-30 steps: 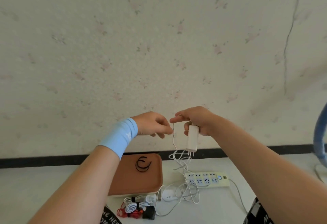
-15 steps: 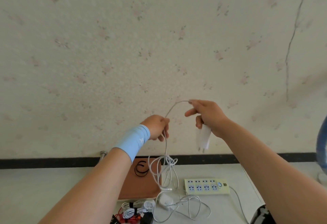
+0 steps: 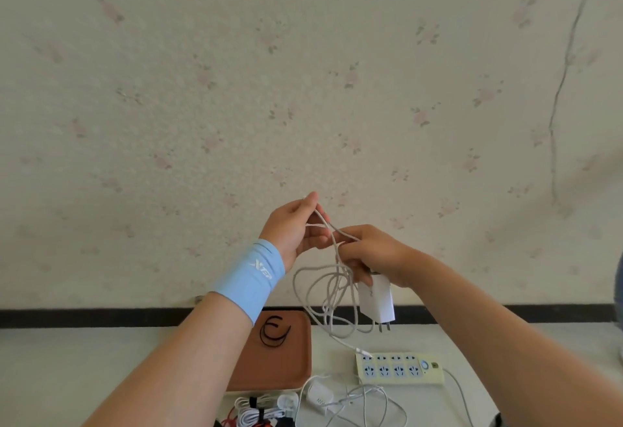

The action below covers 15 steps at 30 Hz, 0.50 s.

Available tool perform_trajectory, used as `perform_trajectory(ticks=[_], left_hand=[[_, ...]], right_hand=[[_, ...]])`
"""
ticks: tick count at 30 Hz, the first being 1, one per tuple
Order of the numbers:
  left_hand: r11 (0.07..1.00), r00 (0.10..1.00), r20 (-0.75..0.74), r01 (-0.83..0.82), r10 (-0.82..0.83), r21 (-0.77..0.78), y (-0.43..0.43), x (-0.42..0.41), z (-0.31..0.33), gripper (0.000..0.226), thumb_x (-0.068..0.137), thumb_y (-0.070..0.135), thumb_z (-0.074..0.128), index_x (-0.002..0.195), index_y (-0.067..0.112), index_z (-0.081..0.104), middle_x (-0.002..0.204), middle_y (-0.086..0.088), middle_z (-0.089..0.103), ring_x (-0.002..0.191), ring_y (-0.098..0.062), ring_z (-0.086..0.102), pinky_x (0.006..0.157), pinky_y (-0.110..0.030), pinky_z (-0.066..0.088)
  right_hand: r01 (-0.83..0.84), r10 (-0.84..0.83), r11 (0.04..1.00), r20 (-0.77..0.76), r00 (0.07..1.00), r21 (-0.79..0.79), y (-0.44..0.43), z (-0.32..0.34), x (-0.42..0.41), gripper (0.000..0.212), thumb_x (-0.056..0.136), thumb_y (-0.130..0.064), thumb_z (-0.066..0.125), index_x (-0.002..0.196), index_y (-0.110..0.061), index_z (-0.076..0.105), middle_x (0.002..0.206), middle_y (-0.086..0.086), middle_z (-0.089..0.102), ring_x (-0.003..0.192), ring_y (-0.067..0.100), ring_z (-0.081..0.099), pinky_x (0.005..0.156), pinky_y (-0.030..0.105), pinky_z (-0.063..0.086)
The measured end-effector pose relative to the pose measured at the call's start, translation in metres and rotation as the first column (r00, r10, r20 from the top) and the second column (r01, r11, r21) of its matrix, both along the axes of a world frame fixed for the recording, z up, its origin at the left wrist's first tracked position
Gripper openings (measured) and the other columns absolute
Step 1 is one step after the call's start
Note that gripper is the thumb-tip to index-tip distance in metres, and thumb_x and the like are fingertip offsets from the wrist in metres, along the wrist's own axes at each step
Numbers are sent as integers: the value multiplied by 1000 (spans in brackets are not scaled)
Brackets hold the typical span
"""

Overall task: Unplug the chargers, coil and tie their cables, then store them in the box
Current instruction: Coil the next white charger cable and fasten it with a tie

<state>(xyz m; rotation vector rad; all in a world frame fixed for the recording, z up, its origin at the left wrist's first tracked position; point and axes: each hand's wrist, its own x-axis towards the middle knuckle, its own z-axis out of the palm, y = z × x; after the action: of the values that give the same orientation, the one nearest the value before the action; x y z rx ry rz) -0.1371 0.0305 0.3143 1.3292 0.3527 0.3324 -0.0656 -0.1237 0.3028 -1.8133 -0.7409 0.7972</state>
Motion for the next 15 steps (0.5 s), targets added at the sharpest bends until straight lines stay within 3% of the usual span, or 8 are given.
perform_trajectory(ticks=[2,4,6,8,10,11,13,15], left_hand=[[997,998,4,-57,57,57,-1,-3,0,36,101,34,53,79,7,64,72,-8,66,57,-18,63,55,-25,54],[989,995,33,-100,97,111,2,-5,1,38,101,34,53,75,9,65,74,-10,66,59,-18,64,56,-26,54],[992,998,55,-39,32,121,4,-7,3,34,100,33,53,79,10,65,80,-9,66,65,-19,65,63,-29,56],[975,995,17,96,-102,200,3,-7,-1,27,99,34,54,91,11,65,92,-4,68,82,-20,68,79,-34,59],[894,970,-135,238,-201,380,2,-8,-8,22,97,35,59,109,17,64,106,1,69,97,-15,70,88,-33,57],[833,952,-210,299,-225,465,2,-8,-12,23,95,33,62,114,20,63,109,2,69,98,-12,70,85,-28,57],[717,929,-297,361,-220,596,4,-10,-16,21,93,25,65,114,22,66,108,3,70,89,-10,71,74,-20,55],[638,927,-324,366,-189,677,8,-11,-17,19,91,19,67,108,23,70,100,6,71,78,-10,72,76,-21,53]], right_hand=[[0,3,999,-54,999,53,0,2,0,25,75,-19,57,90,-11,75,55,8,46,36,19,41,58,32,43],[12,-12,999,-18,1000,41,1,2,0,18,85,-23,65,90,-9,74,56,4,50,39,19,42,60,32,45],[49,-49,999,78,996,5,2,2,-1,13,90,-24,72,86,-12,72,54,1,55,41,18,45,60,31,47],[101,-104,994,73,992,42,0,2,1,12,92,-22,71,84,-12,69,62,3,63,42,18,45,58,31,44],[142,-144,984,9,990,104,-3,3,3,11,95,-19,67,88,-10,69,76,6,71,42,17,45,58,33,43],[165,-164,978,-18,986,126,-4,4,4,12,96,-19,65,91,-8,68,80,8,73,41,17,45,59,34,44],[219,-212,962,-64,975,162,-5,6,5,15,98,-20,63,97,-6,67,87,10,75,41,17,44,61,36,46],[274,-261,944,-89,961,183,-6,5,7,17,99,-22,62,103,-5,66,91,10,76,41,18,43,62,38,47]])
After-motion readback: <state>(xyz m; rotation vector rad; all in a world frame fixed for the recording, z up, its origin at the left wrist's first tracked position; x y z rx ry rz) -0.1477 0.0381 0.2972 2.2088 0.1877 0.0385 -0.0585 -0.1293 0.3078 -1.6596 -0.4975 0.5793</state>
